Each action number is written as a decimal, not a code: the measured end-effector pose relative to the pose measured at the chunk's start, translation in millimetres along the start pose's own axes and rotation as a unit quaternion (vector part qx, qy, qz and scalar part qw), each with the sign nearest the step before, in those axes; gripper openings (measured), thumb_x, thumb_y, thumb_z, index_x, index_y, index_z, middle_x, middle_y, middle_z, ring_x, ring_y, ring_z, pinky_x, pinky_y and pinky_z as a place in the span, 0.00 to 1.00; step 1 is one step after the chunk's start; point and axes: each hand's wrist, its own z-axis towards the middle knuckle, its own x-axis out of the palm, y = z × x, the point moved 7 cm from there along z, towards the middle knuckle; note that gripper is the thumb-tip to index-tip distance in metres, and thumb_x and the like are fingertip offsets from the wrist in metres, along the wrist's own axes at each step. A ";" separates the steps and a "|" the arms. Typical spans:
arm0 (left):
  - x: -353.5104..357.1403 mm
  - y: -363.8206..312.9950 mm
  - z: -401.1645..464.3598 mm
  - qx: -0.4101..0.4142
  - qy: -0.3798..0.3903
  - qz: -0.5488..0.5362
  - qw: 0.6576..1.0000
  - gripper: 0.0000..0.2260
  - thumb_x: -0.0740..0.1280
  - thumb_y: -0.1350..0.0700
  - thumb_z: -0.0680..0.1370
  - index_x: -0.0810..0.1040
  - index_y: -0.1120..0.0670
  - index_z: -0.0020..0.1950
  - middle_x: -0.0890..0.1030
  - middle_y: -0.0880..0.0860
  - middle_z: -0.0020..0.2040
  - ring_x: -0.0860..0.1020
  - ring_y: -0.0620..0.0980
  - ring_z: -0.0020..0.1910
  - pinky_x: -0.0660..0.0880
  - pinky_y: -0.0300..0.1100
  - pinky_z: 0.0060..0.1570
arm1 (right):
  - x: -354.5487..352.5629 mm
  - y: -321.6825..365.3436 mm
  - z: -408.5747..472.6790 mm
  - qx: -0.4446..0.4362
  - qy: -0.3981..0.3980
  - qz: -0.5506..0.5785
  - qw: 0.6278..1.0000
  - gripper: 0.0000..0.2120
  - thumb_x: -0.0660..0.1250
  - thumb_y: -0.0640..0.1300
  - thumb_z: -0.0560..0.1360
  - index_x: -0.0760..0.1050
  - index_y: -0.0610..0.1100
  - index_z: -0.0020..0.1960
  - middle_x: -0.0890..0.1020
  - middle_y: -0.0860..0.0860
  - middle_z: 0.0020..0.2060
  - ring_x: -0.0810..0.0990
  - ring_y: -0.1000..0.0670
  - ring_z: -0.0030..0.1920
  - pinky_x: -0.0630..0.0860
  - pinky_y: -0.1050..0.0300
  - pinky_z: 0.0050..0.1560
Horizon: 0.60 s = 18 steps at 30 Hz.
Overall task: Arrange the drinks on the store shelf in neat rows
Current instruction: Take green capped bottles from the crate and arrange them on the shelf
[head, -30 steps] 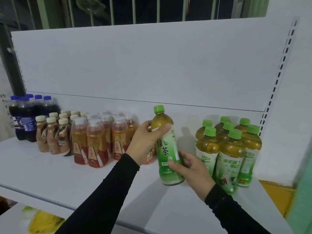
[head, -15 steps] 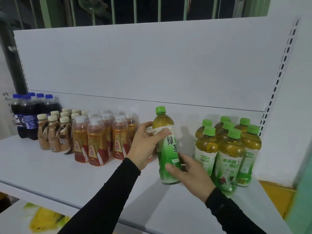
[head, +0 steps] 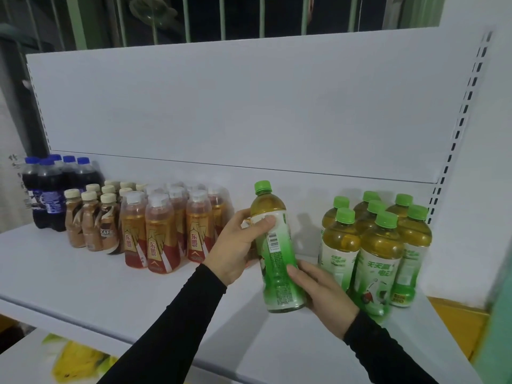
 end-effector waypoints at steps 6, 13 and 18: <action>-0.5 -2.9 1.8 0.044 -0.058 0.019 0.997 0.22 0.76 0.59 0.73 0.72 0.54 0.64 0.84 0.56 0.50 0.85 0.51 0.41 0.80 0.44 0.34 | -4.5 12.4 3.6 -0.082 -0.121 -0.206 0.968 0.18 0.76 0.53 0.70 0.79 0.51 0.58 0.85 0.57 0.49 0.83 0.57 0.51 0.81 0.56 0.53; 2.1 -8.8 -0.9 -0.003 0.022 0.003 1.000 0.28 0.73 0.49 0.71 0.73 0.59 0.67 0.83 0.58 0.53 0.84 0.54 0.46 0.81 0.48 0.42 | -2.9 8.3 4.7 0.025 -0.026 0.075 0.997 0.21 0.71 0.48 0.70 0.80 0.41 0.60 0.84 0.43 0.55 0.82 0.43 0.57 0.79 0.48 0.57; -0.7 -6.2 -1.0 0.002 0.015 -0.002 1.000 0.28 0.74 0.54 0.71 0.71 0.61 0.68 0.83 0.62 0.53 0.83 0.58 0.47 0.82 0.51 0.41 | -0.4 2.6 2.6 0.052 -0.014 0.068 0.996 0.20 0.68 0.48 0.73 0.78 0.40 0.62 0.84 0.43 0.55 0.82 0.44 0.57 0.79 0.48 0.58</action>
